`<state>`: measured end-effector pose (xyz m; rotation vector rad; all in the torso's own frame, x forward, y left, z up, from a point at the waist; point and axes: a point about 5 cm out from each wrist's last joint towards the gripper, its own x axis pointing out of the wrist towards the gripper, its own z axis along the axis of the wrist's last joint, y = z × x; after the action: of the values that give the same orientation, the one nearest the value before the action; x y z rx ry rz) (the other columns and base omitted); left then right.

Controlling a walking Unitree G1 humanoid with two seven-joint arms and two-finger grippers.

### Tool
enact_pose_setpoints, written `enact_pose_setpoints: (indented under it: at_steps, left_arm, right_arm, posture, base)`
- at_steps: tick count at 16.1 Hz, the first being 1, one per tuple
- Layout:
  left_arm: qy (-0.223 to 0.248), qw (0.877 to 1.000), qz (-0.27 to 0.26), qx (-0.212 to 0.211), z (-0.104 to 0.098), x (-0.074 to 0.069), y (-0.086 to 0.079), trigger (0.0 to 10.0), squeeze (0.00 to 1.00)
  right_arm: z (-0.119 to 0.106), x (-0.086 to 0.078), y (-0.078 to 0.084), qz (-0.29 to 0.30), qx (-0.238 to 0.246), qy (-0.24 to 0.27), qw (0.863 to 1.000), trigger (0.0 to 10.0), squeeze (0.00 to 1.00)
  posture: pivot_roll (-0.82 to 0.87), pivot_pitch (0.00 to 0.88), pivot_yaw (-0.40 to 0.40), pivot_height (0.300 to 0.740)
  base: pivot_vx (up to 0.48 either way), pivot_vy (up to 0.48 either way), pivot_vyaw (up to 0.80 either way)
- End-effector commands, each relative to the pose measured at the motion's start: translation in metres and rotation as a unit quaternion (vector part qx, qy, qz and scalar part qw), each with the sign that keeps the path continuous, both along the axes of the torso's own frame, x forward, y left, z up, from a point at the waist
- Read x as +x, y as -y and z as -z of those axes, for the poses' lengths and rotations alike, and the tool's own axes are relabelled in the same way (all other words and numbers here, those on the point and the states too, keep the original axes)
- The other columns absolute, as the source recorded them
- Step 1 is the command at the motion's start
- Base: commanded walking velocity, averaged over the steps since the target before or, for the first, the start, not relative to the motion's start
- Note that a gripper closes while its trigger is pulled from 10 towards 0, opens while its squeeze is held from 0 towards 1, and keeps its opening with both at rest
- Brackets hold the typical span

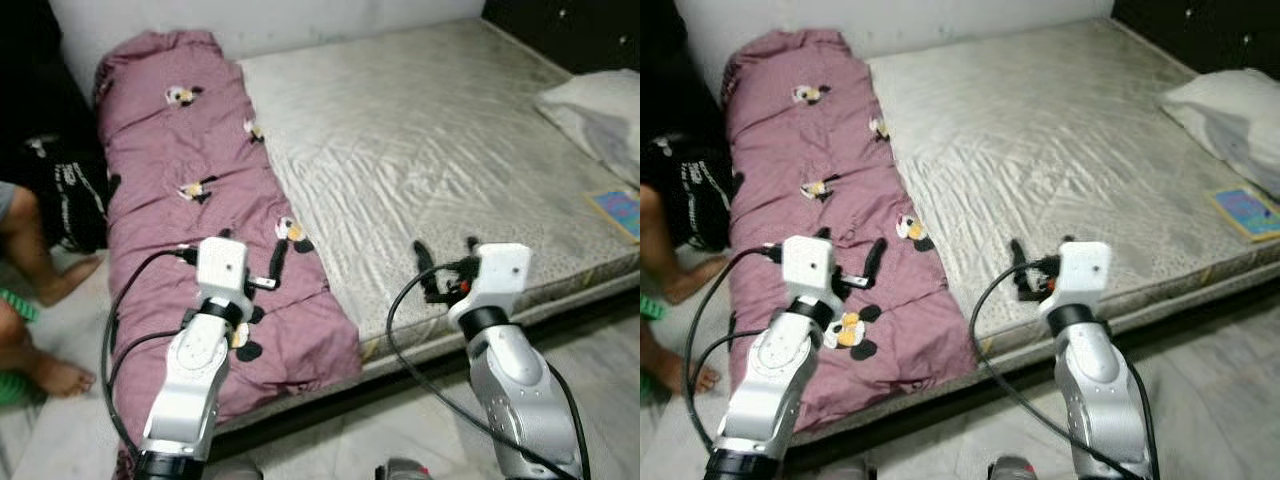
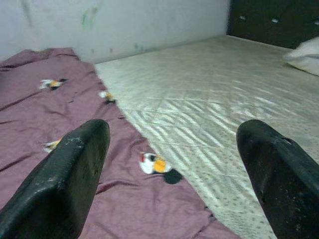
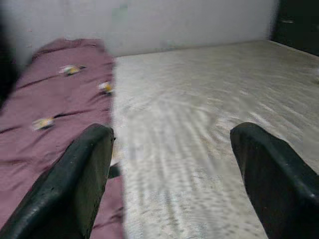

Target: Clean up the room

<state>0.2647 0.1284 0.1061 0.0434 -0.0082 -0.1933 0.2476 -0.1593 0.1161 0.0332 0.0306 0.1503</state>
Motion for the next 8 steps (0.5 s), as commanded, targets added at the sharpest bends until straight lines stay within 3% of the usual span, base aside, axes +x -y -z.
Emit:
enact_pose_setpoints:
  at_steps: [1,3,8]
  left_arm:
    - [-0.012,1.0,-0.015,0.003,0.0039,-0.0017,-0.0111,10.0,0.0]
    - [-0.014,1.0,-0.02,0.006,0.0054,-0.0028,-0.0132,10.0,0.0]
    - [0.001,0.999,-0.03,0.015,0.0036,-0.0031,-0.0193,10.0,0.0]
  right_arm:
    - [-0.0005,-0.0021,-0.0056,-0.02,-0.001,-0.002,1.0,10.0,0.0]
    - [0.0022,-0.0045,-0.0063,-0.017,-0.012,-0.008,1.0,10.0,0.0]
    - [0.0082,-0.0028,-0.0085,0.068,0.027,-0.002,0.997,10.0,0.0]
  posture:
    - [-0.02,0.01,0.066,0.74]
    - [-0.02,0.004,0.059,0.74]
    - [0.0,0.0,0.043,0.74]
  base:
    - [0.0,0.0,0.0]
    - [0.0,0.0,0.0]
    - [0.0,0.0,0.0]
